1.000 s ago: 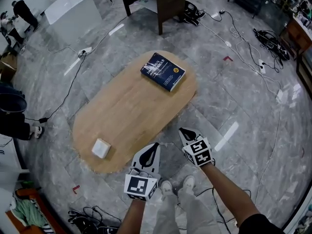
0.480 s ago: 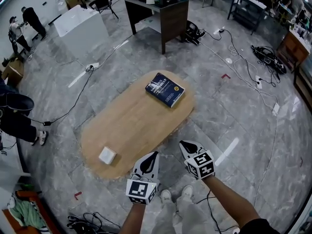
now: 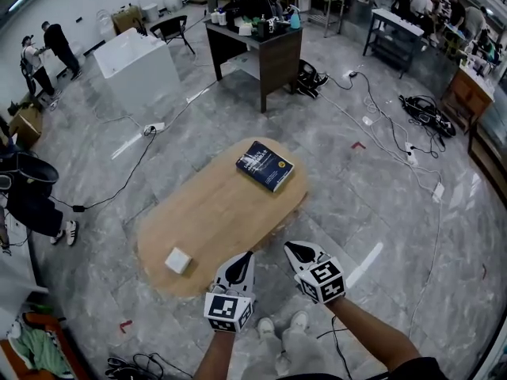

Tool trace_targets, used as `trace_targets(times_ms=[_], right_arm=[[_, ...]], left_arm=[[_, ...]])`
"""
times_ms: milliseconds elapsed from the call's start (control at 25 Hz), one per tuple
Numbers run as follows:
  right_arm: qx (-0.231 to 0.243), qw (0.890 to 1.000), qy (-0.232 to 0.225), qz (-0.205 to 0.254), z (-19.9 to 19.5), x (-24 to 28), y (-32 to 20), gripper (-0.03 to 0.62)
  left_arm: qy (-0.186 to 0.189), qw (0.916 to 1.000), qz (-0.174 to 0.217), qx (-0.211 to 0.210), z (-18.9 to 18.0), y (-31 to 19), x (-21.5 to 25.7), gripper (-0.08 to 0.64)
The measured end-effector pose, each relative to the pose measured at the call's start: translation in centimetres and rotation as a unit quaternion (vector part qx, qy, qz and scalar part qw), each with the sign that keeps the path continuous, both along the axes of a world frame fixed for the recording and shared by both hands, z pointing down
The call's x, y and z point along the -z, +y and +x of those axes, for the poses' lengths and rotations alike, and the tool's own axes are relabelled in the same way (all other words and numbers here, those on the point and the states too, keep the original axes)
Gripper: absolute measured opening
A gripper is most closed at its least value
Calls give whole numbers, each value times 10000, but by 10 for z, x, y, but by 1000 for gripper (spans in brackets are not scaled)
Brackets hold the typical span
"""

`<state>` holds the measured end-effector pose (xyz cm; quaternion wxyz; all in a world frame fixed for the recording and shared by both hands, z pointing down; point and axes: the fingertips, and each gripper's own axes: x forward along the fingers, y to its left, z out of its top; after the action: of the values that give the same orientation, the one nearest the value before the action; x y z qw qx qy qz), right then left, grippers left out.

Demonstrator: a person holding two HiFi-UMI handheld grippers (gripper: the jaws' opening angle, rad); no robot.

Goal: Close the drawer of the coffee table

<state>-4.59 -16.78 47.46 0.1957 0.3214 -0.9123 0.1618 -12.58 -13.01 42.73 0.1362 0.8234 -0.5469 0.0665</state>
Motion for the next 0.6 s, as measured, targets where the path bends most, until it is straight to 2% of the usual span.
trace_targets(times_ms=[280,600], right_arm=[[39,9995,-190,235,-7,48,15,12],[82,9976,-344,589,-16,91,27,11]], left_arm=[[33,9998,125,177,-17,12,32,2],[287,9990,351,17,-21,27,74,2]])
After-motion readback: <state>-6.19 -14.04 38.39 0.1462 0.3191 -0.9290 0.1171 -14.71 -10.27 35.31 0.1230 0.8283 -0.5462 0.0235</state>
